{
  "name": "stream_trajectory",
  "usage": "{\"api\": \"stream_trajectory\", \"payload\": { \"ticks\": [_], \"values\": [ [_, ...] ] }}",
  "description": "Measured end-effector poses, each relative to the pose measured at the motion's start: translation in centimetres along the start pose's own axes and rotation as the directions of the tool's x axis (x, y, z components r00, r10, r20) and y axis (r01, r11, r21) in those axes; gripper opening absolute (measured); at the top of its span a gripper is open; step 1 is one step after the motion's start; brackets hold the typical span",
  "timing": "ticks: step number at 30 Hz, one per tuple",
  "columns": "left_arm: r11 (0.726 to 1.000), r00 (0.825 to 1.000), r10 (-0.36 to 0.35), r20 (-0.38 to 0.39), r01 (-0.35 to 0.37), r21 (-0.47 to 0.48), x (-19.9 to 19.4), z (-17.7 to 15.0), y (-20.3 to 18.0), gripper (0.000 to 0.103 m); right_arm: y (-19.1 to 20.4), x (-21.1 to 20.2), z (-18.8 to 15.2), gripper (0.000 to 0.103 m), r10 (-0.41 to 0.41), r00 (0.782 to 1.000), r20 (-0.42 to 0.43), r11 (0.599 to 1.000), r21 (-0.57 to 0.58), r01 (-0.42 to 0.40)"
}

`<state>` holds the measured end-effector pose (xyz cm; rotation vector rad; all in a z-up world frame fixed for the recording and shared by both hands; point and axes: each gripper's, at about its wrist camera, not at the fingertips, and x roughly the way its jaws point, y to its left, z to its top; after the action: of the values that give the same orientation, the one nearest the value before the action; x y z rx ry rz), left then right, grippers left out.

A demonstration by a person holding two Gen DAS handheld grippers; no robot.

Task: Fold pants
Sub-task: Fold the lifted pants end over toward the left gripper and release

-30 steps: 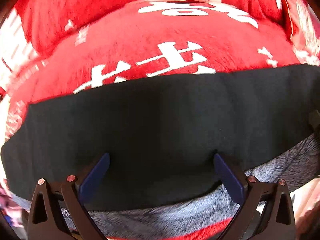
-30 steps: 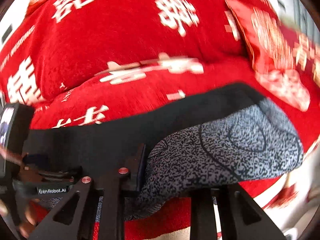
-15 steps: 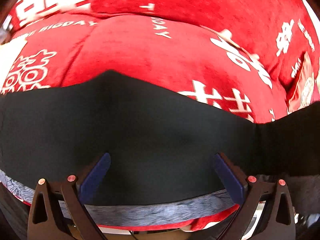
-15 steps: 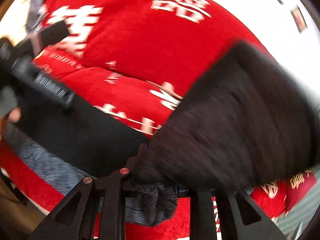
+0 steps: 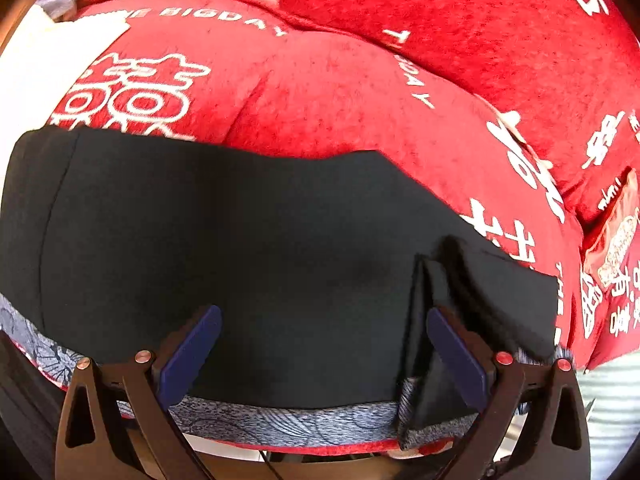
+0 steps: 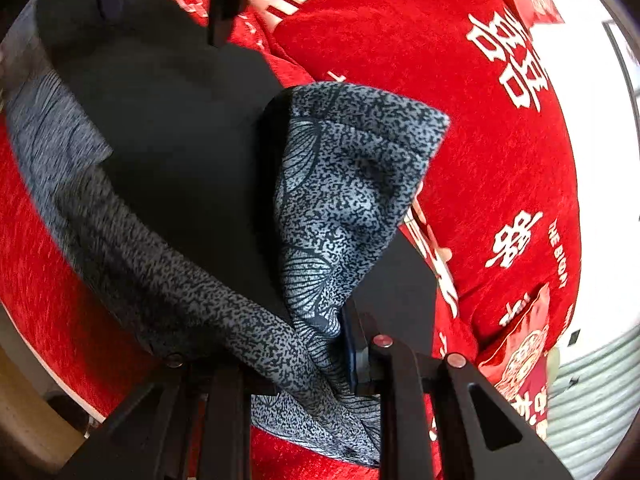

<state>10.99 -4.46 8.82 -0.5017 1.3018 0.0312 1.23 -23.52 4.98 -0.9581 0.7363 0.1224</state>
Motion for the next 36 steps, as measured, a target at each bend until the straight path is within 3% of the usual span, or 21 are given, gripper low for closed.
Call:
{"api": "stream_trajectory", "payload": {
  "ticks": [3,6,9,10,13,16,17,19,22,23,24,25,26,27,28,30,32,34,36],
  "values": [
    [0.999,1.000,-0.012,0.011,0.012,0.043,-0.3,-0.3,-1.2,0.103,-0.6,-0.2,0.8,0.024,-0.020,1.000,0.001,0.998,0.055,0.020],
    [0.997,1.000,0.008,0.006,-0.008,0.073,0.2,-0.6,-1.9,0.103,0.4,0.3,0.6,0.024,-0.024,0.999,-0.025,1.000,0.008,0.024],
    [0.998,1.000,0.003,-0.008,-0.003,0.058,0.4,-0.8,-1.7,0.103,1.1,-0.6,0.2,0.036,-0.048,0.999,-0.021,0.998,-0.043,0.047],
    [0.998,1.000,0.002,-0.006,-0.002,0.056,0.3,-0.7,-1.8,0.103,1.1,-1.2,0.1,0.046,-0.041,0.999,-0.009,0.998,-0.041,0.041],
    [0.997,1.000,0.001,0.014,-0.002,0.075,-0.2,-0.4,-2.4,0.103,-0.3,-4.0,-0.3,0.079,0.074,0.997,0.036,0.997,0.016,-0.075],
    [0.994,1.000,0.001,0.025,-0.003,0.111,-0.5,-0.6,-3.8,0.103,-3.1,-6.6,-1.4,0.079,0.256,0.962,0.090,0.956,0.122,-0.266],
    [0.993,1.000,0.004,0.022,-0.006,0.122,-0.3,-0.7,-4.4,0.103,-4.8,-6.8,-1.8,0.079,0.303,0.947,0.109,0.929,0.186,-0.319],
    [0.985,1.000,0.018,0.007,-0.019,0.169,0.4,-1.5,-5.9,0.103,-8.0,-5.5,-2.5,0.079,0.327,0.938,0.111,0.885,0.313,-0.345],
    [0.959,0.999,0.044,-0.005,-0.041,0.279,1.5,-3.6,-8.4,0.103,-12.3,-1.6,-4.8,0.079,0.397,0.913,0.091,0.747,0.546,-0.379],
    [0.947,0.998,0.059,-0.001,-0.056,0.316,1.8,-4.2,-8.9,0.103,-13.2,-0.3,-5.7,0.073,0.442,0.890,0.107,0.685,0.601,-0.412],
    [0.929,0.996,0.090,0.008,-0.087,0.360,2.3,-5.1,-9.6,0.103,-13.8,1.2,-6.8,0.068,0.516,0.843,0.152,0.590,0.651,-0.478],
    [0.917,0.994,0.113,0.013,-0.109,0.382,2.6,-5.5,-9.8,0.103,-13.9,2.2,-7.4,0.060,0.560,0.811,0.171,0.538,0.669,-0.513],
    [0.905,0.989,0.147,0.016,-0.141,0.401,3.1,-6.0,-9.9,0.103,-13.6,3.2,-8.0,0.057,0.594,0.786,0.170,0.500,0.687,-0.527],
    [0.899,0.985,0.173,0.009,-0.161,0.408,3.7,-6.3,-9.7,0.103,-12.7,4.5,-8.6,0.055,0.626,0.770,0.123,0.493,0.703,-0.512],
    [0.900,0.983,0.185,-0.016,-0.162,0.405,4.4,-6.6,-9.3,0.103,-11.9,4.7,-9.0,0.050,0.631,0.770,0.093,0.506,0.703,-0.499],
    [0.923,0.989,0.144,-0.033,-0.123,0.364,4.6,-6.6,-8.3,0.103,-10.7,3.7,-9.3,0.049,0.615,0.783,0.090,0.535,0.683,-0.498],
    [0.922,0.990,0.139,-0.036,-0.116,0.368,4.5,-6.5,-8.0,0.103,-11.4,3.3,-8.7,0.049,0.615,0.785,0.077,0.540,0.684,-0.490],
    [0.923,0.989,0.142,-0.032,-0.121,0.365,4.5,-6.5,-8.0,0.103,-12.3,2.7,-8.3,0.050,0.594,0.798,0.096,0.534,0.696,-0.481],
    [0.927,0.990,0.141,-0.027,-0.123,0.354,4.5,-6.5,-7.9,0.103,-12.2,2.9,-7.2,0.050,0.561,0.826,0.052,0.589,0.676,-0.443]
  ]
}}
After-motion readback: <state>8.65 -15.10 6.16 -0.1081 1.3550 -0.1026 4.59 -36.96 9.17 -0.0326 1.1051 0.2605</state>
